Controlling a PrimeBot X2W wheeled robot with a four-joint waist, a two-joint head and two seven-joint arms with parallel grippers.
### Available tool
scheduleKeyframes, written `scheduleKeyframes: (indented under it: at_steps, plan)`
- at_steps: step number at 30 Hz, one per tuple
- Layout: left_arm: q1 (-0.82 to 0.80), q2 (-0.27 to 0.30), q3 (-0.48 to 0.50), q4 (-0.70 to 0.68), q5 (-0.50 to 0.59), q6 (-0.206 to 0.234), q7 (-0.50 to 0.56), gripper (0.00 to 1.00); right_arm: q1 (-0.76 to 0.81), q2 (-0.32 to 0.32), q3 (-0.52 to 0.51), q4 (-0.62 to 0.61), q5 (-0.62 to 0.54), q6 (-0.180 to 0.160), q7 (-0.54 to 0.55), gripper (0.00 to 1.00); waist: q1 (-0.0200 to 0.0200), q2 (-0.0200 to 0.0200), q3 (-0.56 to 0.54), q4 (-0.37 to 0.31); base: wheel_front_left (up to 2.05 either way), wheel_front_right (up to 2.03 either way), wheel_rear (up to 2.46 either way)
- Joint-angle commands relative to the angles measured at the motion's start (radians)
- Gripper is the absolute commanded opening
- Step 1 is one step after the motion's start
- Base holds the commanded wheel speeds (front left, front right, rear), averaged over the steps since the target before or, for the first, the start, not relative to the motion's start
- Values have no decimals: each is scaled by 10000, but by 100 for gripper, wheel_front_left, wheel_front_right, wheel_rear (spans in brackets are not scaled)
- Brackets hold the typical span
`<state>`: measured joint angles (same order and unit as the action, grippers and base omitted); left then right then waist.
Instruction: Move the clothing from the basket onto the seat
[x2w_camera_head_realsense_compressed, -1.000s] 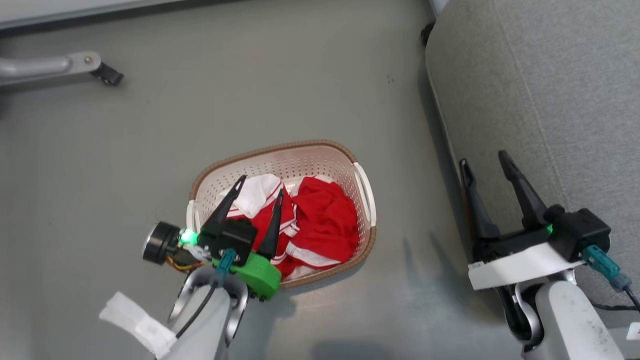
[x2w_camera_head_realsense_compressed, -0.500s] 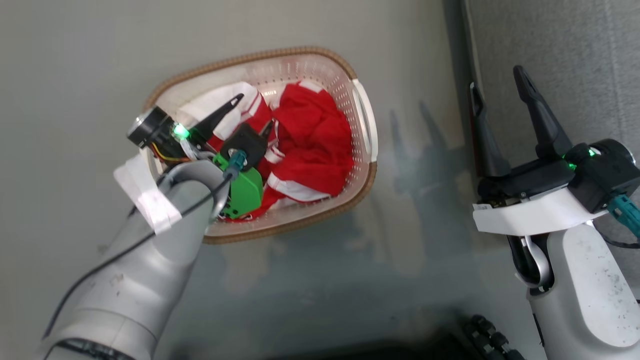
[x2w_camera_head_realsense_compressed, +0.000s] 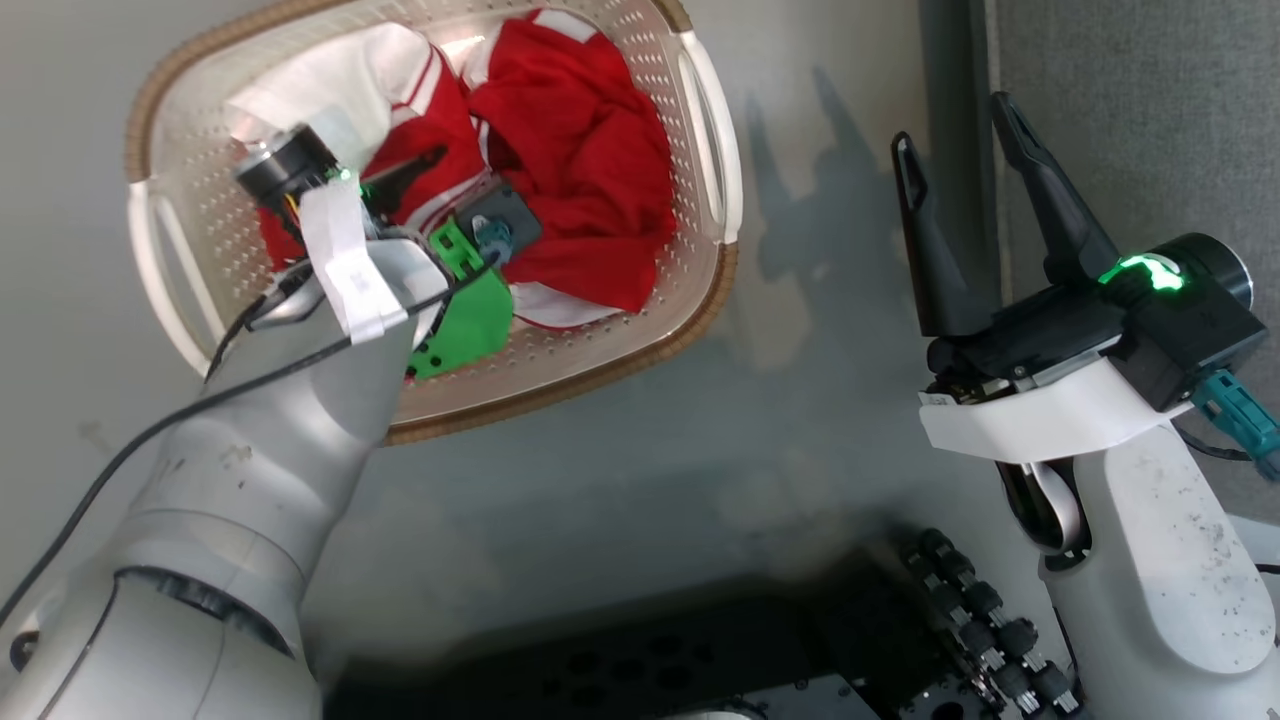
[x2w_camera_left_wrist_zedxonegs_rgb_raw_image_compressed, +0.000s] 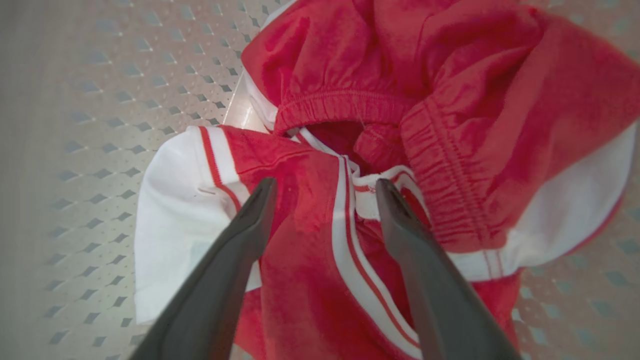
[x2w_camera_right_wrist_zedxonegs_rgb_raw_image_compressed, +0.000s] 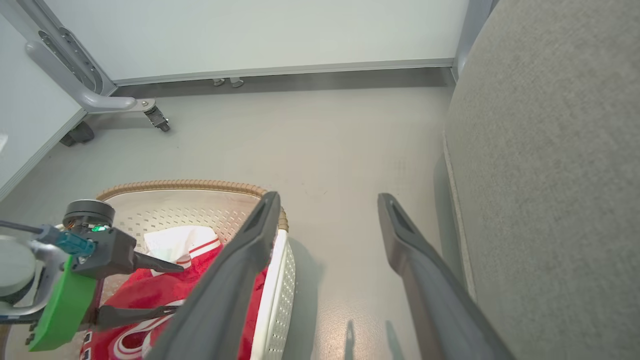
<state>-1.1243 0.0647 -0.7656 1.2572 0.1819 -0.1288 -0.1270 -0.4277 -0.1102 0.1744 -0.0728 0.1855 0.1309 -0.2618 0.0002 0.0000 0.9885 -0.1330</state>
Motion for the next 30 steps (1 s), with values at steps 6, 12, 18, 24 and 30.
scheduleKeyframes:
  at_steps: [6, 12, 18, 24, 30]
  plan:
    - [-789, 451, -223, 225, -108, -16, 726, 100, -378, 132, 143, -137, -23, -3, -48, 100, -2, 0, 1106, -693, 0, 0, 0]
    - [-922, 836, -222, 289, -219, 277, 1432, 100, -426, 278, 211, -294, 37, -3, -48, 100, -2, 0, 1391, -918, 0, 0, 0]
    - [-881, 1042, -340, 321, -164, 898, 1800, 100, -304, 344, 239, -413, 106, -3, -48, 100, -2, 0, 1462, -996, 0, 0, 0]
    - [-868, 1219, -590, 330, -24, 1114, 1945, 0, -330, 424, 311, -406, 170, -3, -48, 100, -2, 0, 1453, -1115, 0, 0, 0]
    - [-1018, 1260, -520, 317, -242, 1503, 1671, 0, -561, 510, 431, -298, 265, -3, -48, 100, -2, 0, 1363, -1257, 0, 0, 0]
